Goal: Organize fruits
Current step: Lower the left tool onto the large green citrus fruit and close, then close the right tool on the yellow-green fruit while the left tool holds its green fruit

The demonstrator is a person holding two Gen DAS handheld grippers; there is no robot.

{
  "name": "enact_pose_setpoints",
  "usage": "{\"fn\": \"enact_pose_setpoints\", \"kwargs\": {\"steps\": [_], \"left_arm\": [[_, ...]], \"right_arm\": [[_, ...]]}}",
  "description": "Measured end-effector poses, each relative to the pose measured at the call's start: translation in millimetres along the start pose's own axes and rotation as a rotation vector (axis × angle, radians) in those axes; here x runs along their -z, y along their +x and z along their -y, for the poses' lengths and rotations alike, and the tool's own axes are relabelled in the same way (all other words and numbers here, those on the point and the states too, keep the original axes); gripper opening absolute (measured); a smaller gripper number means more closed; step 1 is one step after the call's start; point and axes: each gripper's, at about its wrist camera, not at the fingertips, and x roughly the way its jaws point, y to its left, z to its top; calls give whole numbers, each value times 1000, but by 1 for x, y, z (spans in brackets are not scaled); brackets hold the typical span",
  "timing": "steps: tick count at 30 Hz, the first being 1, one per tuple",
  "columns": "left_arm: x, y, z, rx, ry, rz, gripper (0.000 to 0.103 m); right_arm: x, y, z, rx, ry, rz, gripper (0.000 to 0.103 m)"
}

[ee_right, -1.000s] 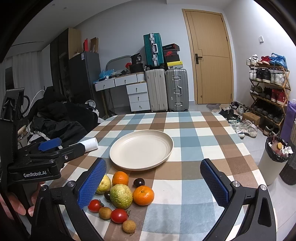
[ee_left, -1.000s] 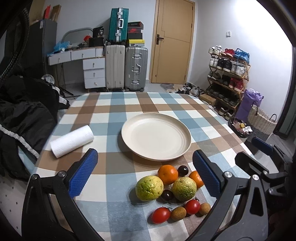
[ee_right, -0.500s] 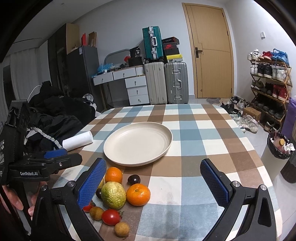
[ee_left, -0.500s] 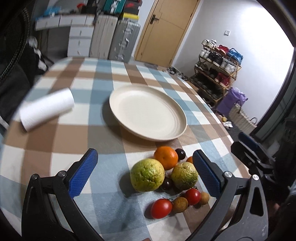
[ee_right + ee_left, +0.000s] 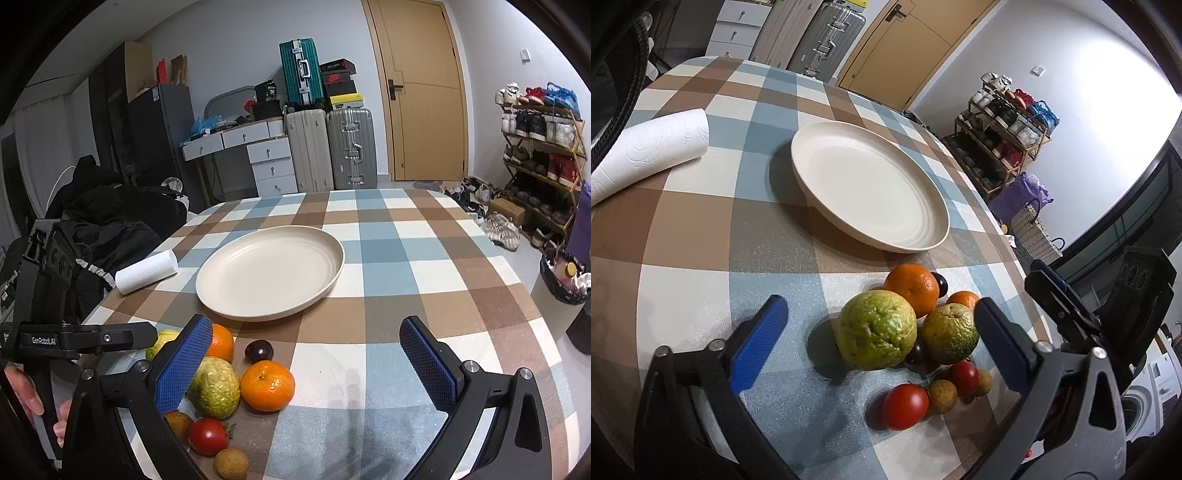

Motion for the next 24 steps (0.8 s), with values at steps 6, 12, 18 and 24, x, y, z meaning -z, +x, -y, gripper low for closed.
{"fn": "enact_pose_setpoints", "kwargs": {"steps": [6, 12, 18, 24], "left_arm": [[3, 6, 1, 36, 24, -36, 71], [12, 2, 4, 34, 27, -39, 50], [14, 0, 3, 25, 41, -38, 44], [16, 0, 4, 23, 41, -36, 44]], "right_arm": [[1, 4, 0, -11, 9, 1, 103], [2, 7, 0, -21, 26, -9, 103], [3, 9, -1, -18, 12, -18, 103], [3, 10, -3, -67, 19, -29, 103]]}}
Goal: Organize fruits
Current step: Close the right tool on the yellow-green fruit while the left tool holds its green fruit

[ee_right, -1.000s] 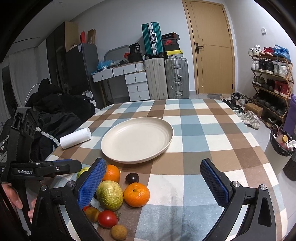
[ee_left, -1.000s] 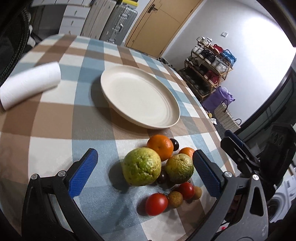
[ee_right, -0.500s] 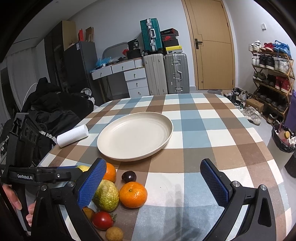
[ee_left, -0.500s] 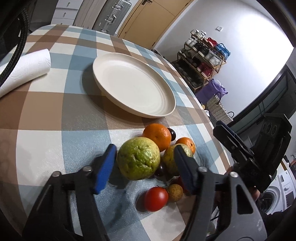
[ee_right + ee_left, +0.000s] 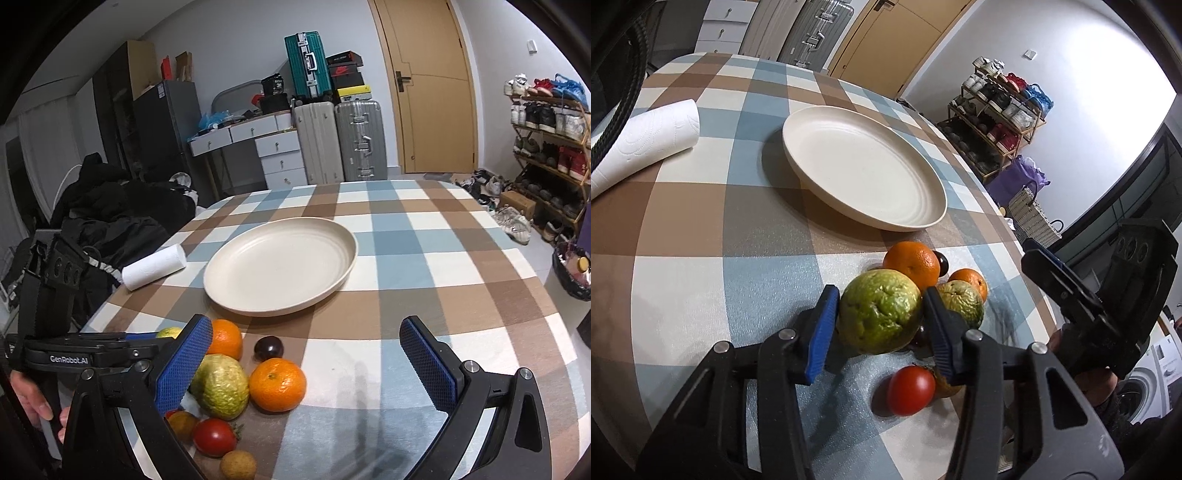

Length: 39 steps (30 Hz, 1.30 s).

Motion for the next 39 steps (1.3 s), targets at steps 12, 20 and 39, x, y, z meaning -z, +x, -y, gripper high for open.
{"fn": "enact_pose_setpoints", "kwargs": {"steps": [12, 20, 39], "left_arm": [[-3, -10, -6, 5, -9, 18, 44], [-4, -15, -9, 1, -19, 28, 44], [-4, -26, -18, -13, -36, 51, 44]], "right_arm": [[9, -9, -17, -126, -29, 7, 103], [23, -9, -46, -139, -140, -46, 102], [38, 8, -80, -4, -430, -148, 63]]}}
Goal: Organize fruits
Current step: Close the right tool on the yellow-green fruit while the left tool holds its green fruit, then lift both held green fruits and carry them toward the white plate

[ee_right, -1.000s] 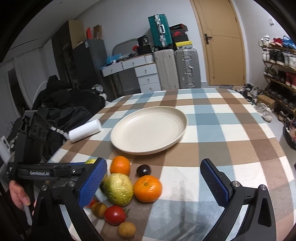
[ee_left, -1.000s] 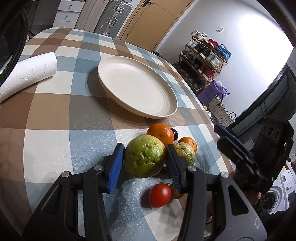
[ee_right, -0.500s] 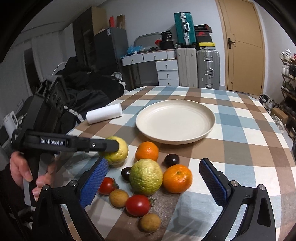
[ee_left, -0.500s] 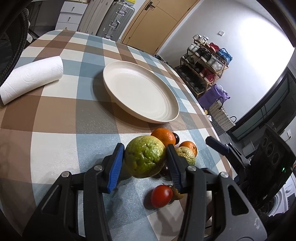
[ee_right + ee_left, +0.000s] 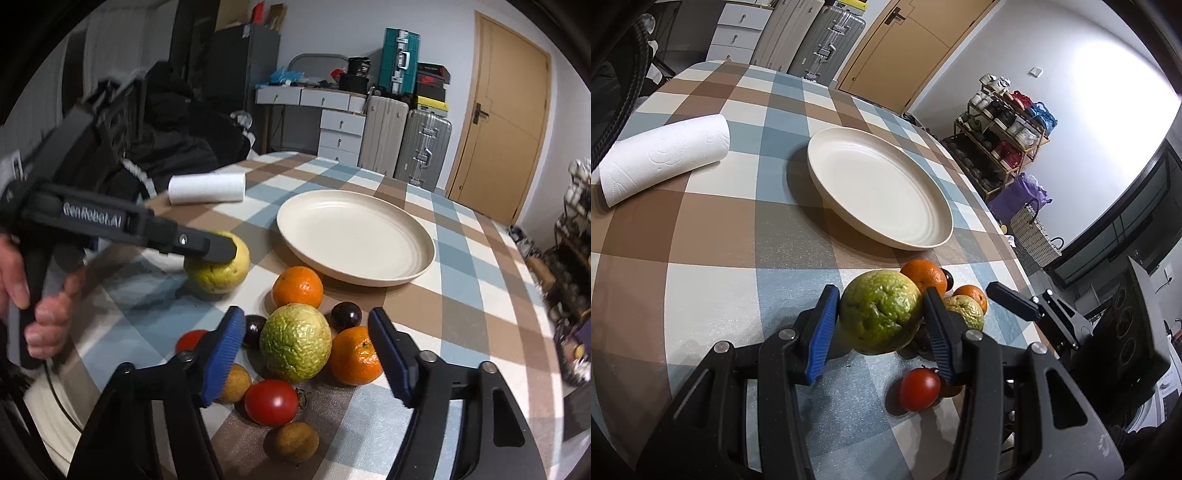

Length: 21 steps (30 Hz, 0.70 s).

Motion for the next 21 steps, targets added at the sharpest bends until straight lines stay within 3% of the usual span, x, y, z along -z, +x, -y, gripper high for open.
{"fn": "enact_pose_setpoints", "kwargs": {"steps": [9, 15, 21], "left_arm": [[-1, -1, -2, -1, -4, 2, 44], [-2, -3, -4, -5, -6, 6, 44], [-4, -4, -8, 4, -29, 1, 44]], "right_arm": [[2, 9, -16, 45, -113, -39, 44], [2, 7, -19, 57, -136, -42, 42], [0, 0, -13, 17, -73, -3, 42]]}}
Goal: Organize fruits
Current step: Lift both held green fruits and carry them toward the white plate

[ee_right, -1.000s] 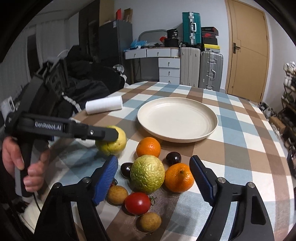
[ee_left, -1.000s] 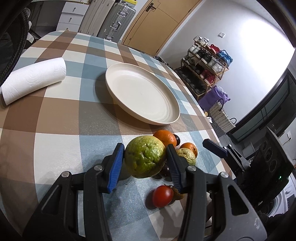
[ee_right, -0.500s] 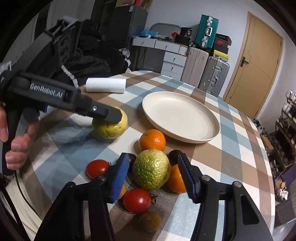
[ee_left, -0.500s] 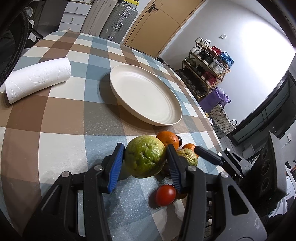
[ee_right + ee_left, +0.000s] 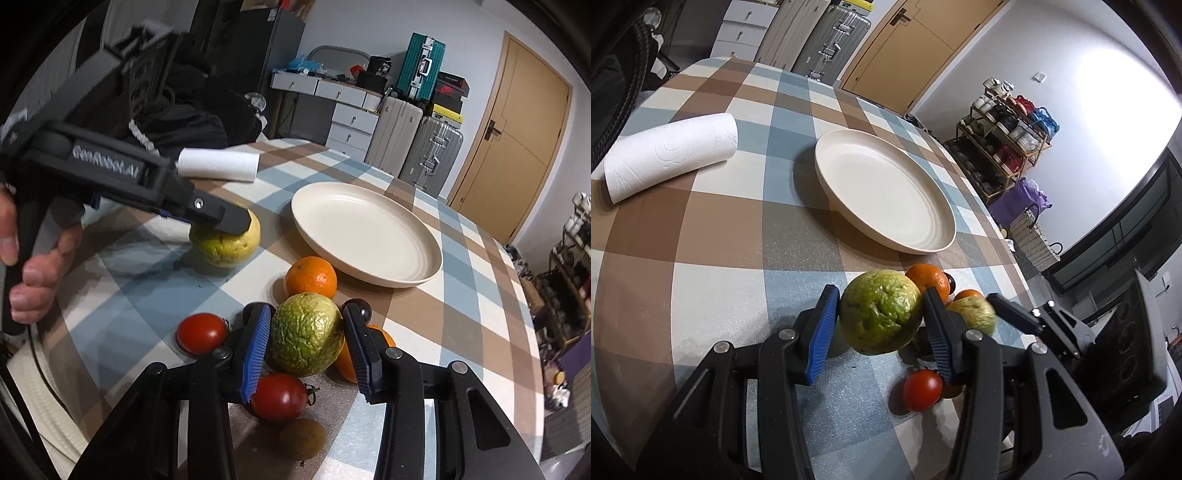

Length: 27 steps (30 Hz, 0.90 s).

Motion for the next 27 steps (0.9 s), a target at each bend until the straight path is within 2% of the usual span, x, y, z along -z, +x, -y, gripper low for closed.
{"fn": "enact_pose_setpoints", "kwargs": {"steps": [13, 14, 15, 16, 18, 23, 27], "left_arm": [[-13, -2, 2, -3, -22, 18, 44], [-16, -2, 3, -1, -22, 21, 44], [-18, -2, 5, 0, -20, 23, 44], [-20, -2, 6, 3, -17, 24, 44], [-24, 1, 9, 1, -10, 22, 44], [-23, 8, 9, -6, -11, 8, 44], [-21, 12, 9, -19, -12, 9, 44]], "right_arm": [[-15, -14, 29, -50, 141, 105, 41], [-16, -14, 31, -48, 150, 113, 38], [-18, -14, 35, -49, 159, 120, 21], [-19, -13, 37, -52, 164, 121, 12], [-22, -7, 45, -60, 196, 112, 11], [-16, 9, 51, -174, 245, 74, 11], [-8, 8, 50, -197, 266, 66, 14]]}}
